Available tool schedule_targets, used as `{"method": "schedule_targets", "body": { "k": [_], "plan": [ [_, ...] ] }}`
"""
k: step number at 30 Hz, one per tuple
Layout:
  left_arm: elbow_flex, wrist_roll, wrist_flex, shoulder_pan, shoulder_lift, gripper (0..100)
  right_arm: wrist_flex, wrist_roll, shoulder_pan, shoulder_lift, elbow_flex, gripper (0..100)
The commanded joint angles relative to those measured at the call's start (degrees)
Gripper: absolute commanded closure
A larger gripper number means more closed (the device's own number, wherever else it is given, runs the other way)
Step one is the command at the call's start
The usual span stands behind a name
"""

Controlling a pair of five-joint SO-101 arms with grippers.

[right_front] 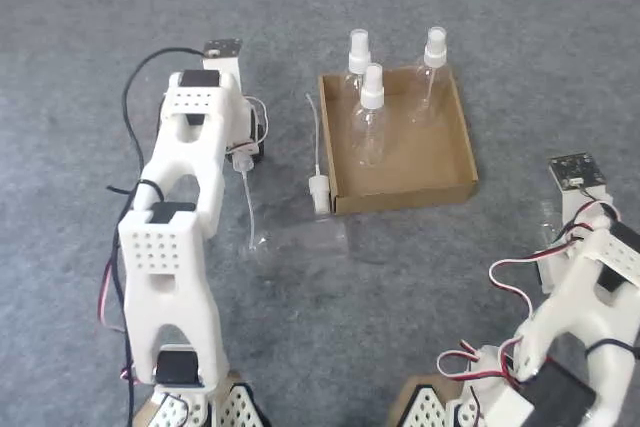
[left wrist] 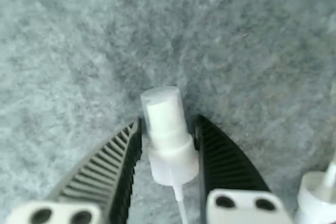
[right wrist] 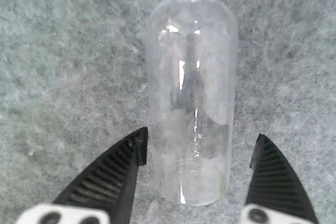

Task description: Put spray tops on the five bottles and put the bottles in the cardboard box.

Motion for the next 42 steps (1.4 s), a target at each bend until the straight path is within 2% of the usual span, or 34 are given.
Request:
{"method": "schedule_targets", "body": {
  "k": [1, 4, 13, 18, 23, 28, 36, 39, 42],
  "plan": [
    [-4.8, -0.4, 0.5, -1.1, -0.2, 84, 0.7, 0.7, 0.4, -3.4, -0.5, 72.7],
    [-5.0, -0.5, 0.4, -1.7, -0.2, 86, 0.7, 0.7, 0.4, -3.4, -0.5, 72.7],
    [-6.4, -2.5, 0.9, -0.6, -1.4, 99, 0.7, 0.7, 0.5, -3.3, -0.5, 72.7],
    [-10.6, -3.5, 5.9, -0.6, -6.0, 99, 0.7, 0.7, 0.5, -3.5, -0.5, 72.7],
    [-9.6, -5.1, 11.5, 0.5, -17.3, 99, 0.7, 0.7, 0.4, -3.5, -0.7, 72.7],
    [3.6, -5.1, 10.1, 3.6, -33.9, 99, 0.7, 0.7, 0.0, -3.6, -1.0, 72.6],
    [40.7, -5.0, -6.9, 11.9, -60.1, 99, 8.4, 0.5, -0.9, -3.6, -7.9, 59.7],
    [49.5, -5.0, -12.1, 11.7, -66.5, 99, 11.9, 0.1, -3.8, -2.9, -13.7, 59.7],
    [53.7, -5.0, -13.5, 10.9, -70.4, 99, 15.3, -3.2, -8.8, -0.9, -18.9, 59.7]
  ]
}}
